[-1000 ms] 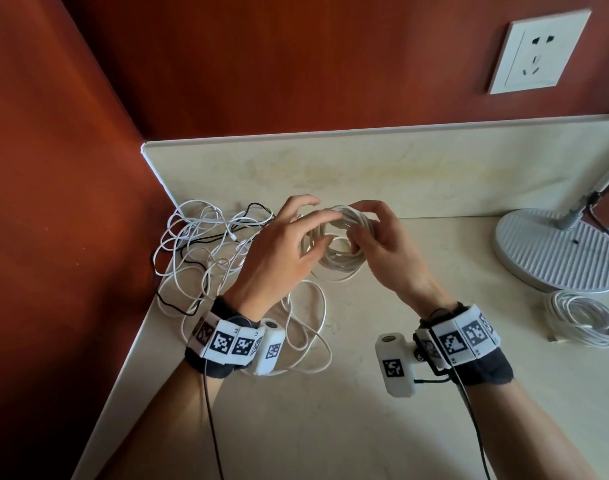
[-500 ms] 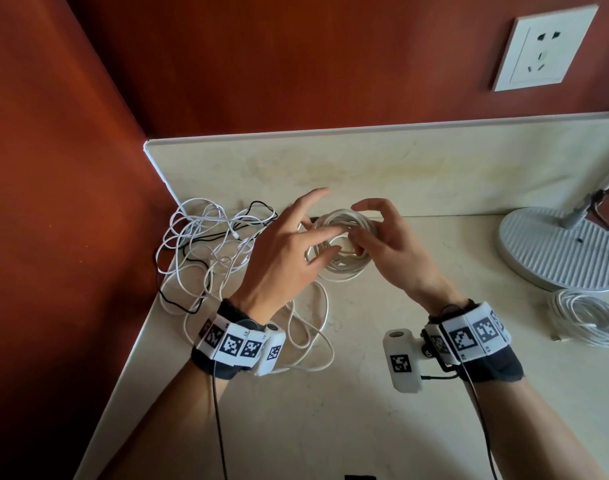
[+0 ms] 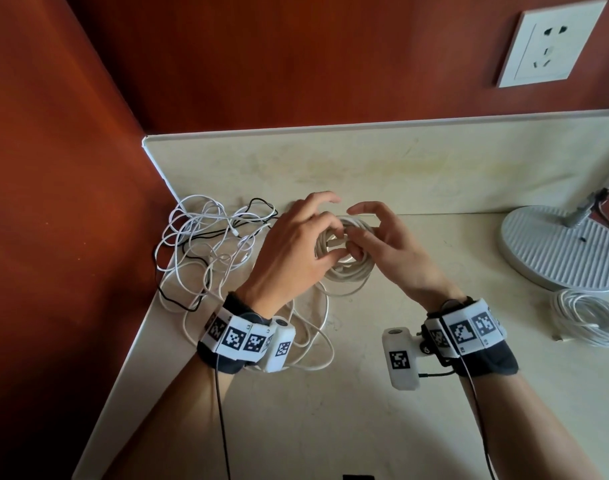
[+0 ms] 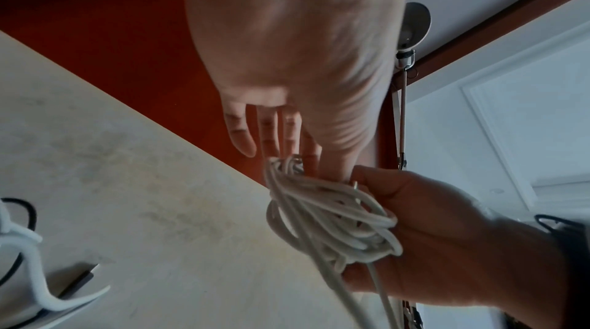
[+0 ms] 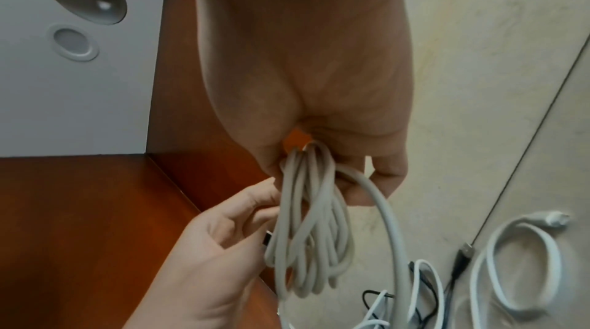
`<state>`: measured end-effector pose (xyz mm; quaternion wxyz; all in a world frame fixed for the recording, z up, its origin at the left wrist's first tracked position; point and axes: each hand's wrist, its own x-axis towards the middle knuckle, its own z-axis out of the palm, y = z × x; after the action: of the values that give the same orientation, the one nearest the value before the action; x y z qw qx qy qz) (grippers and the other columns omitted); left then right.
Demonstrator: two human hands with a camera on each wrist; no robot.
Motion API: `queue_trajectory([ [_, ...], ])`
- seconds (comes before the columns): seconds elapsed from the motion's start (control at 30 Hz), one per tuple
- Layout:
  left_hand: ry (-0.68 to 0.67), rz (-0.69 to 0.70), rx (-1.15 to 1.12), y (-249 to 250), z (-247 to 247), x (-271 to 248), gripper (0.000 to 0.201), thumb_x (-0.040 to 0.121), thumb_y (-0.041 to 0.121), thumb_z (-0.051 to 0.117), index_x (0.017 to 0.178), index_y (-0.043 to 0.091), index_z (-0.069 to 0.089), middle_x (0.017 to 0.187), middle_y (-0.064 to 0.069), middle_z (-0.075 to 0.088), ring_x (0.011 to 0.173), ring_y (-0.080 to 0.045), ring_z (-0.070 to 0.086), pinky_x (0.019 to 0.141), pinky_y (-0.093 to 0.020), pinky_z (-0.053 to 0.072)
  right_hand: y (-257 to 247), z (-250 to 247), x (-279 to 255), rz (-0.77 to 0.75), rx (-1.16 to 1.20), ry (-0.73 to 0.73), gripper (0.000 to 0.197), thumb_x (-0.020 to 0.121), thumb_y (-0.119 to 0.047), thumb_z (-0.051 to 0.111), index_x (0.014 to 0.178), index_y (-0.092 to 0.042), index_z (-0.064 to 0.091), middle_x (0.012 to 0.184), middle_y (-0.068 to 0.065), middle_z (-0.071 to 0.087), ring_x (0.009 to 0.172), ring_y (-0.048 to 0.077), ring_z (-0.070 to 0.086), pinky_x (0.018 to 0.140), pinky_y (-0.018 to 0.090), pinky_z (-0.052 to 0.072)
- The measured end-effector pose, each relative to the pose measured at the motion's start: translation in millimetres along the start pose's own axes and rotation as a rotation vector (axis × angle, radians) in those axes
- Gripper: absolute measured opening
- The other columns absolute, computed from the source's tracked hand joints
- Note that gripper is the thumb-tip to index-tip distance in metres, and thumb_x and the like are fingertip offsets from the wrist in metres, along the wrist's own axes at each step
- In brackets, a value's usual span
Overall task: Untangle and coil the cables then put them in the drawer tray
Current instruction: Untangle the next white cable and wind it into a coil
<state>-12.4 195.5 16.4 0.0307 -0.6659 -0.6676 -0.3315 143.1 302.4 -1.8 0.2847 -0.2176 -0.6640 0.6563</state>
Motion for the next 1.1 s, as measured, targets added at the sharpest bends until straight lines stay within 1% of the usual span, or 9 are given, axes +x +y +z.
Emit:
queue_trajectory([
  [0.13,-0.034,0.096,0.214,-1.0,1.9,2.8,0.025,0.079,0.008,0.082,0.092,0.015,0.062,0.132,0.002,0.058,0.109,-0.02,0.056,0.09,-0.04,0.047,7.1,4.4,-0.7,-0.04,-0.094,0.028,0.019,0.107,-0.017,0.055,0.124,-0.01,0.05,0.08,0.0,0.071,0.071,0.014,0.062,0.069,0.033,0.051],
  [0.27,0.016,0.226,0.398,-1.0,5.3,0.2,0.02,0.085,-0.002,0.067,0.101,0.01,0.066,0.134,-0.006,0.061,0.111,-0.027,0.055,0.087,-0.04,0.046,3.6,7.4,0.5,-0.127,-0.289,0.059,0.013,0.106,-0.017,0.051,0.119,-0.014,0.048,0.085,0.013,0.074,0.076,0.036,0.066,0.07,0.049,0.054],
  [0.4,0.133,0.34,0.457,-1.1,7.8,-2.5,0.023,0.1,-0.004,0.05,0.104,0.006,0.07,0.134,-0.01,0.065,0.107,-0.029,0.063,0.084,-0.039,0.054,-1.0,10.0,-1.1,-0.202,-0.425,0.147,0.012,0.107,-0.013,0.048,0.118,-0.016,0.048,0.072,0.002,0.07,0.067,0.021,0.066,0.063,0.04,0.053],
  [0.53,0.316,0.429,0.485,-6.8,13.6,-7.1,0.019,0.1,-0.007,0.058,0.104,0.002,0.074,0.127,-0.012,0.071,0.103,-0.029,0.07,0.088,-0.039,0.058,-1.8,13.1,-0.4,-0.203,-0.477,0.172,0.013,0.107,-0.017,0.047,0.118,-0.022,0.048,0.074,-0.001,0.071,0.067,0.016,0.068,0.063,0.037,0.054],
  [0.63,0.385,0.397,0.427,-8.7,12.3,-8.3,0.02,0.101,-0.009,0.054,0.107,-0.006,0.073,0.113,-0.018,0.073,0.104,-0.033,0.071,0.089,-0.04,0.059,4.1,10.3,2.3,-0.155,-0.436,0.2,0.013,0.107,-0.018,0.05,0.12,-0.018,0.05,0.078,0.0,0.074,0.07,0.012,0.071,0.066,0.039,0.057],
  [0.77,0.353,0.307,0.432,-16.5,1.7,-1.8,0.03,0.103,-0.008,0.044,0.112,-0.003,0.072,0.111,-0.015,0.073,0.101,-0.031,0.07,0.086,-0.039,0.058,9.0,2.9,1.2,-0.145,-0.436,0.242,0.013,0.106,-0.018,0.054,0.119,-0.015,0.054,0.078,-0.005,0.074,0.069,0.001,0.07,0.061,0.019,0.051],
  [0.87,0.354,0.269,0.436,-26.3,-5.1,-1.6,0.033,0.096,-0.013,0.046,0.114,-0.002,0.073,0.112,-0.013,0.074,0.1,-0.03,0.07,0.084,-0.039,0.058,8.2,-1.3,1.0,-0.149,-0.468,0.235,0.013,0.106,-0.016,0.053,0.119,-0.015,0.054,0.08,-0.007,0.076,0.07,-0.001,0.071,0.06,0.015,0.05],
  [1.0,0.375,0.209,0.369,-17.4,-11.6,-7.1,0.032,0.09,-0.016,0.055,0.111,0.0,0.074,0.106,-0.009,0.075,0.093,-0.03,0.067,0.078,-0.04,0.057,5.8,-4.2,2.8,-0.177,-0.522,0.261,0.015,0.105,-0.014,0.052,0.119,-0.018,0.055,0.079,0.0,0.075,0.071,0.008,0.071,0.059,0.028,0.054],
  [1.1,0.392,0.138,0.14,2.2,-14.7,-12.9,0.011,0.099,0.0,0.065,0.105,0.001,0.074,0.098,-0.005,0.075,0.086,-0.027,0.066,0.076,-0.039,0.055,5.1,-3.5,5.9,-0.219,-0.559,0.279,0.017,0.104,-0.013,0.053,0.12,-0.017,0.055,0.078,0.003,0.073,0.068,0.02,0.068,0.061,0.037,0.052],
])
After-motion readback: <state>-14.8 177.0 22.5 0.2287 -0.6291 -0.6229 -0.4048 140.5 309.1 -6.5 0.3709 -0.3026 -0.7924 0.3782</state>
